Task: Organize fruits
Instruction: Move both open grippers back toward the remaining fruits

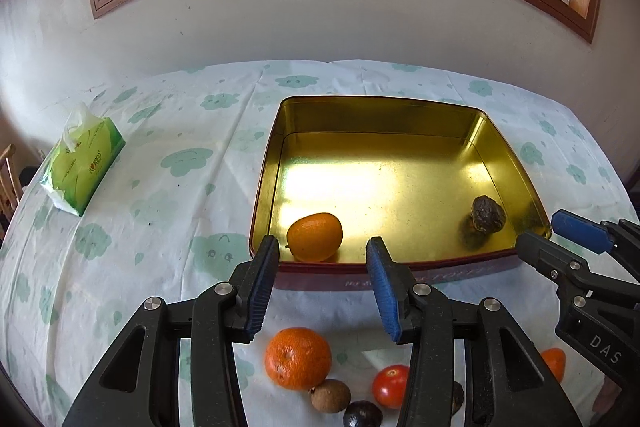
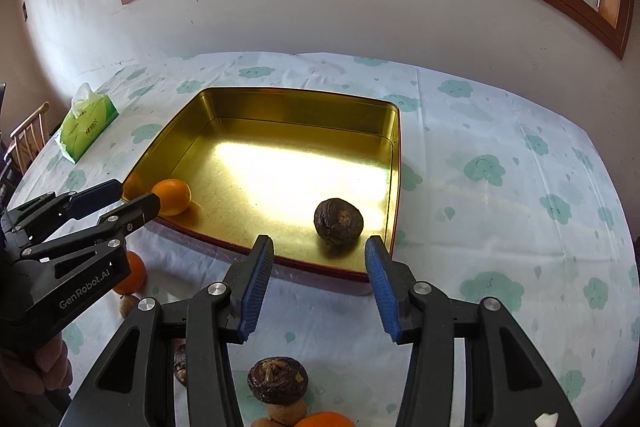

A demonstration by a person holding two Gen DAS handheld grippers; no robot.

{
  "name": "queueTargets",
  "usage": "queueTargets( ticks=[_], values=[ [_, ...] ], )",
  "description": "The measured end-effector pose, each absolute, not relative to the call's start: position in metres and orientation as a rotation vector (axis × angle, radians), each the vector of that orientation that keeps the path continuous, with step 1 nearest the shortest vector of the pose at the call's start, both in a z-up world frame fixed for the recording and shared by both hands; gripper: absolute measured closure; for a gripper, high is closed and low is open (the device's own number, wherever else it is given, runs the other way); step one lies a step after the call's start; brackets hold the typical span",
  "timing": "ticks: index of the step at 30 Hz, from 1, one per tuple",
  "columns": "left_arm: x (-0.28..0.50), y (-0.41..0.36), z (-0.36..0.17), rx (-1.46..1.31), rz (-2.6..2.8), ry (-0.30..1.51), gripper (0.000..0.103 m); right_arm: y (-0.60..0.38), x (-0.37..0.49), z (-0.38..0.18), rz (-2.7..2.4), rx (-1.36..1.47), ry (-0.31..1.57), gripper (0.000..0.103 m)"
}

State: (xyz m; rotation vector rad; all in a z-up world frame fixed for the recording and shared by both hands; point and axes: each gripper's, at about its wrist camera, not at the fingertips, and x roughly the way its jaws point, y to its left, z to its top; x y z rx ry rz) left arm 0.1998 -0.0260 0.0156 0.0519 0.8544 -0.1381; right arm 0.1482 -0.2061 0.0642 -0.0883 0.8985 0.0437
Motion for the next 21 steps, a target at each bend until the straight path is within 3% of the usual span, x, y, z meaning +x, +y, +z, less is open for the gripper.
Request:
queueTargets(
  ticks=[21],
  values=[
    [0.089,0.014,-0.013,0.038,-0.093,0.889,0.056,-0.230,0.036,0.044,0.003,-0.057,0.916,0.058]
  ],
)
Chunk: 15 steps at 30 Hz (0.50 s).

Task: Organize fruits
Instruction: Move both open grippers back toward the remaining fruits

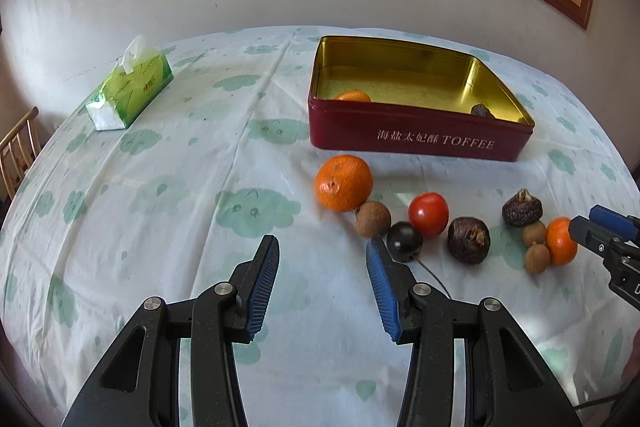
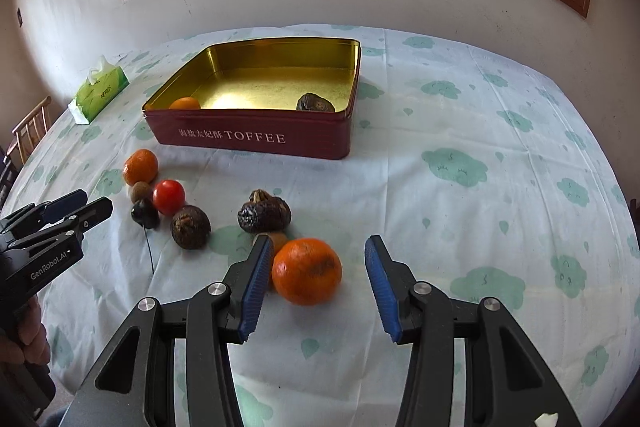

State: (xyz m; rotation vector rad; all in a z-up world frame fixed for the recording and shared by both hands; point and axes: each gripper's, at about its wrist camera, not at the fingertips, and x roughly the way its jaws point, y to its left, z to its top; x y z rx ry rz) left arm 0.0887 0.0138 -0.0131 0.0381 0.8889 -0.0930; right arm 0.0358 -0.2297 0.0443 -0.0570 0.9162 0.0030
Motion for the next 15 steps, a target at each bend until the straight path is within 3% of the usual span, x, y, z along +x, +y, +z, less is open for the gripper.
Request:
queueTargets(
  ticks=[15],
  values=[
    [0.050,0.022,-0.036,0.016,-0.087,0.909,0.056,-0.234,-0.003,0.016,0.011,-0.020,0.968,0.058]
  ],
)
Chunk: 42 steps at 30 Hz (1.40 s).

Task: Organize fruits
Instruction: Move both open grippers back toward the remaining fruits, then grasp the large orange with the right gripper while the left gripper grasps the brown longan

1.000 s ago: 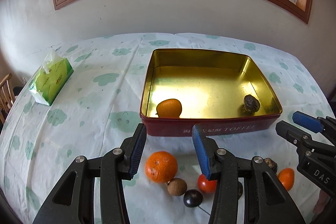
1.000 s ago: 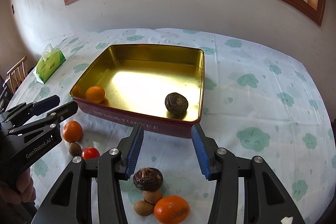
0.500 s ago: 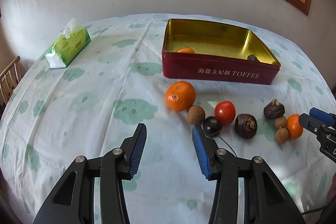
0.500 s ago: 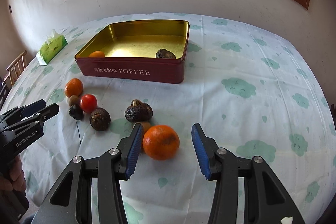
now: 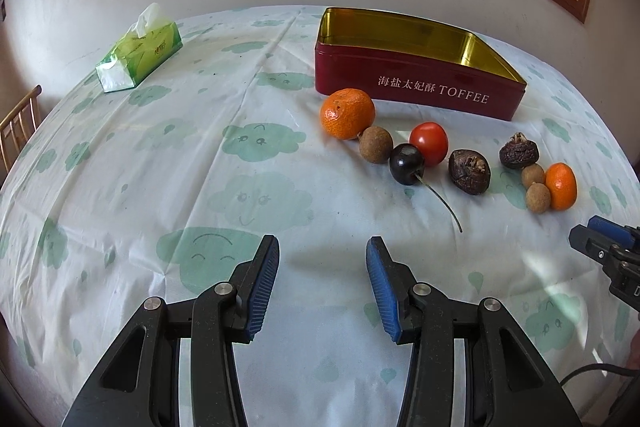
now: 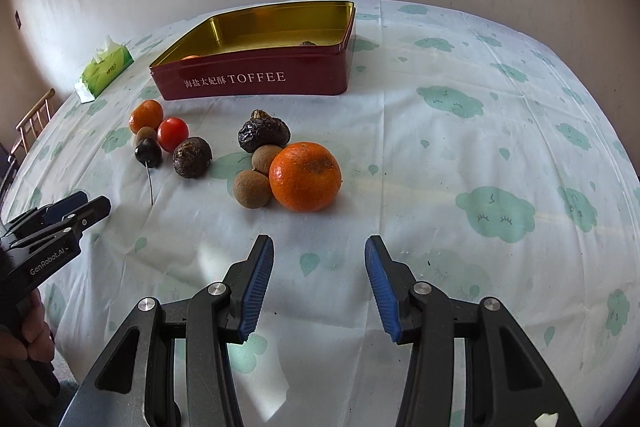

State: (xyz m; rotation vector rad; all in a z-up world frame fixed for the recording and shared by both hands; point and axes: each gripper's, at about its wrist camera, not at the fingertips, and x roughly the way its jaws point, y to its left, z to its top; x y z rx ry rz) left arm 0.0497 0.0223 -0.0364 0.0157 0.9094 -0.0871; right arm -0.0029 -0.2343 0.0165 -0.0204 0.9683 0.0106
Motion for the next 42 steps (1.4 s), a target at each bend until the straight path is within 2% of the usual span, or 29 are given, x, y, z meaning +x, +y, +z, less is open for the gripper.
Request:
queueTargets(
  ticks=[7,14,21,25,28,42],
  values=[
    [0.050,0.029,-0.041,0.010,-0.074,0.902,0.056,-0.234,0.003,0.010,0.013,-0.017,0.974,0.058],
    [0.056,0.033,-0.043,0.009,-0.069,0.884,0.050,-0.235,0.018,0.009,0.007,-0.025,0.963,0.058],
    [0.065,0.035,-0.044,0.011,-0.067,0.883,0.048,-0.231,0.031,0.008,0.009,-0.042,0.957,0.057],
    [0.072,0.034,-0.044,0.014,-0.069,0.883,0.048,-0.229,0.038,0.007,0.012,-0.054,0.950,0.059],
    [0.079,0.032,-0.044,0.015,-0.072,0.887,0.048,-0.226,0.042,0.007,0.021,-0.056,0.944,0.065],
    [0.102,0.027,-0.043,0.021,-0.094,0.902,0.048,-0.237,0.047,0.007,-0.025,-0.052,0.912,0.067]
  ],
)
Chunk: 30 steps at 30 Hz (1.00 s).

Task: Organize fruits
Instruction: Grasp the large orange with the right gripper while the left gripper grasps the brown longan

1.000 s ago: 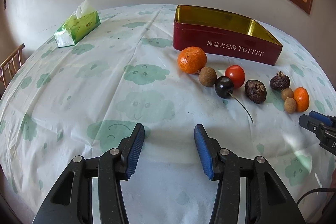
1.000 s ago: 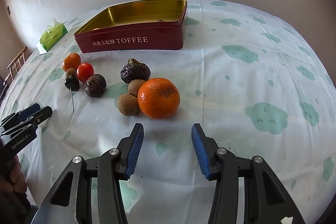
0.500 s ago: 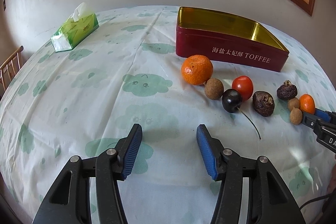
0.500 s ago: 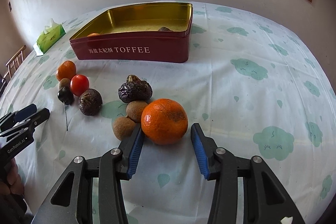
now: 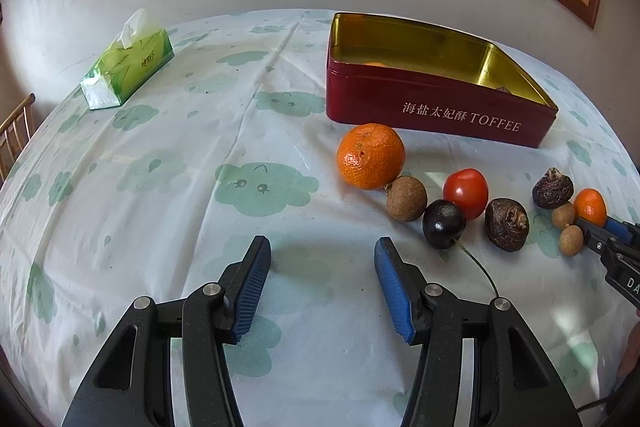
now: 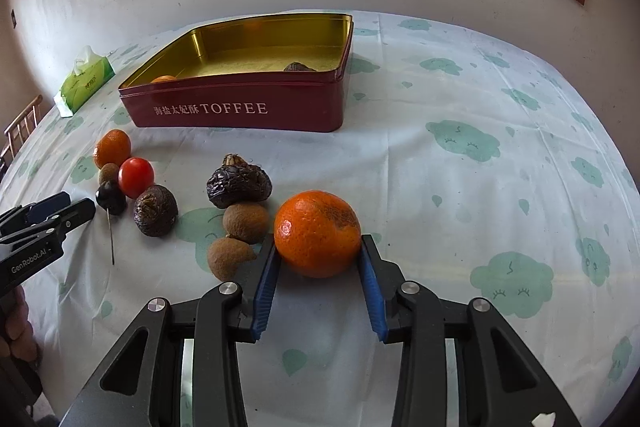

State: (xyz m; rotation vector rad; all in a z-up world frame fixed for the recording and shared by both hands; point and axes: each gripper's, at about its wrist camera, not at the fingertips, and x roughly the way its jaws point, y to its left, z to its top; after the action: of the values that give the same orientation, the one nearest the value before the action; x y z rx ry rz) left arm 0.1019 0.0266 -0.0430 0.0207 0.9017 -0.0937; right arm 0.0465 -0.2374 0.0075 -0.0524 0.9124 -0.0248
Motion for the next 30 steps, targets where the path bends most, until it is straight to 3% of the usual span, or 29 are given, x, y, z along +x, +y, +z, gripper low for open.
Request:
queueTargets(
  ticks=[23,30],
  values=[
    [0.129,-0.013,-0.041,0.013,-0.160,0.932,0.049,-0.252,0.049,0.007,-0.059,-0.043,0.894,0.067],
    [0.133,-0.014,-0.041,0.036,-0.139,0.918,0.060,-0.251,0.049,0.007,-0.059,-0.043,0.895,0.066]
  ],
)
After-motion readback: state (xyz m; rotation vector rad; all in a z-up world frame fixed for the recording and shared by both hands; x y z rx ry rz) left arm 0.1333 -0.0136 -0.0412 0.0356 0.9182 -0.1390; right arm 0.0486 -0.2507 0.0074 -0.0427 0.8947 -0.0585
